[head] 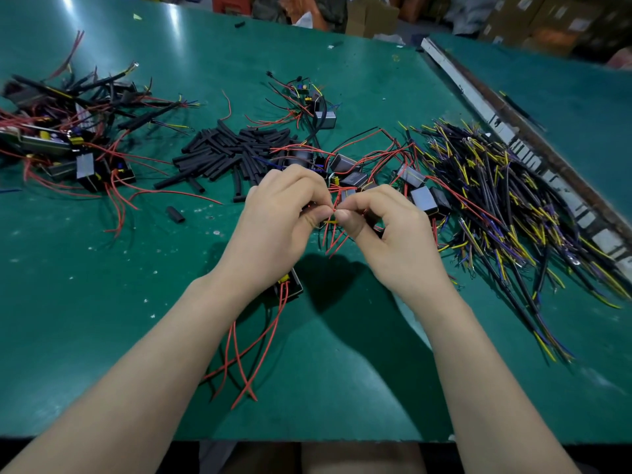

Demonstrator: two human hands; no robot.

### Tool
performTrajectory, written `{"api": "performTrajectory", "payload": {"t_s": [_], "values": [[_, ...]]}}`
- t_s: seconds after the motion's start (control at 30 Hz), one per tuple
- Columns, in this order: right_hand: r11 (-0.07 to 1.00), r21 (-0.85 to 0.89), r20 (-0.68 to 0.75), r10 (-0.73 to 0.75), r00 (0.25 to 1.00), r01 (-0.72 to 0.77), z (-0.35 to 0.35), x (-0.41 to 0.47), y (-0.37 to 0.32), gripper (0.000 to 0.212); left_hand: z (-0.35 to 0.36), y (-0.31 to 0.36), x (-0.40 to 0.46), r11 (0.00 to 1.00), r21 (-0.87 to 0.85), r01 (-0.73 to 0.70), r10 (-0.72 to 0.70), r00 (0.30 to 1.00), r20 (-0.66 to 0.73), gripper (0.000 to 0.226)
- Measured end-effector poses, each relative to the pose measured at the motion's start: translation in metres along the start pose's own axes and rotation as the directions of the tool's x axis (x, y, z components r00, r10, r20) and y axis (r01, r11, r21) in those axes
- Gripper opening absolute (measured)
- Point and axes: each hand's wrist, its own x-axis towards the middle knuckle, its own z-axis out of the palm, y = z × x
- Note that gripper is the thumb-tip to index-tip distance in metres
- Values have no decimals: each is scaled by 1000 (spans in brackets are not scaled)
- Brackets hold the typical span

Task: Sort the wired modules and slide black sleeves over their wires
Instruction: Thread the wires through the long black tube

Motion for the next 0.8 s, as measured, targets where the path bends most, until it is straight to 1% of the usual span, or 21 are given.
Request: {"api": "performTrajectory", "payload": {"t_s": [0.1,0.2,0.3,0.33,0.37,0.4,0.43,0.47,0.5,0.57,0.63,0.67,0.73,0.8], "values": [[999,35,17,30,999,-30,1,0,-1,8,0,0,0,1000,-14,-20,20,1000,-17,6],[996,72,-2,50,999,-50,-1,1,-1,6,1,-1,1,1000,-14,11,-11,1000,-20,10],[965,205,14,163,987,-162,-6,2,0,16,2,-3,0,997,-50,58,-58,998,7,14],[952,225,15,212,977,-209,-7,2,1,16,2,-4,0,995,-75,70,-69,997,20,14],[943,209,17,259,966,-257,-9,2,2,18,2,-5,0,992,-95,82,-80,996,31,13],[940,163,35,297,954,-299,-11,2,2,25,2,-5,0,990,-105,97,-94,995,39,11],[936,111,75,329,942,-335,-12,2,3,31,2,-5,0,987,-113,115,-111,993,42,9],[931,73,123,349,929,-359,-13,2,4,31,3,-5,-1,982,-129,137,-133,990,42,6],[924,64,165,362,917,-377,-13,2,5,29,3,-6,-1,974,-155,166,-161,986,44,4],[915,113,200,362,911,-388,-15,1,6,28,3,-6,-1,939,-232,254,-245,967,64,7],[905,177,178,356,917,-386,-17,1,5,29,3,-8,-1,887,-297,352,-339,936,97,8],[903,195,159,357,921,-384,-18,1,5,29,2,-9,0,876,-295,381,-366,924,106,11],[902,209,114,363,925,-379,-19,1,6,27,-1,-12,1,891,-220,398,-373,916,147,16],[902,221,76,364,928,-372,-20,1,6,26,-3,-13,1,903,-169,396,-353,905,237,18]]}}
